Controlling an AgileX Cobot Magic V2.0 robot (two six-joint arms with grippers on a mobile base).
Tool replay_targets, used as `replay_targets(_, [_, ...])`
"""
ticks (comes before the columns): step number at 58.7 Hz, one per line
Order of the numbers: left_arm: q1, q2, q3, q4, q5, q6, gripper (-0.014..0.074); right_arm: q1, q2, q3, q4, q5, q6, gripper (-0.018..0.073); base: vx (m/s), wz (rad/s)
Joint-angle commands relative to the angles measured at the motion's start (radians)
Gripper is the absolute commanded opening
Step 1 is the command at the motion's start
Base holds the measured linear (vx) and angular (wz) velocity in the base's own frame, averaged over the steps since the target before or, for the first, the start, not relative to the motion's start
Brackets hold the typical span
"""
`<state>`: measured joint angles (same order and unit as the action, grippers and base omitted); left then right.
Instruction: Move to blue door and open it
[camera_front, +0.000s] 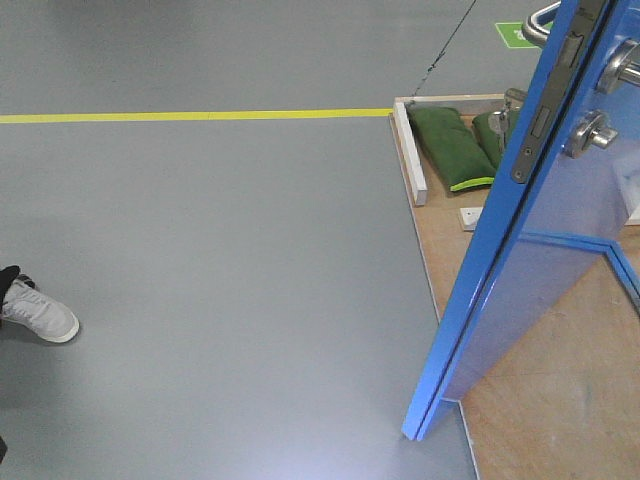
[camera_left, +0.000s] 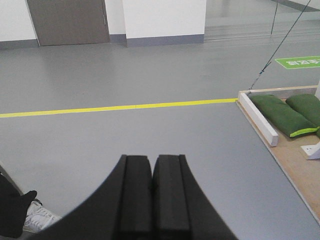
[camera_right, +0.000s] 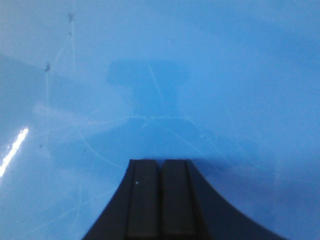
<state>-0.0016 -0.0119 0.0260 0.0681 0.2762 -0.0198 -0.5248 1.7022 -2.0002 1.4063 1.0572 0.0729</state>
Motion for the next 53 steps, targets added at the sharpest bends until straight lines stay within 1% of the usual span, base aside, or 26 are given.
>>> replay_targets(1, [-0.007,-0.012,-0.026,-0.002,-0.086,-0.007,0.0073,0.005,-0.040,-0.029,0.059,-0.032,-0.008,0.0012,0.00,0.00])
replay_targets(53, [-0.007,-0.012,-0.026,-0.002,-0.086,-0.007,0.0073,0.005,-0.040,-0.029,0.059,-0.032,-0.011,0.0012,0.01,0.02])
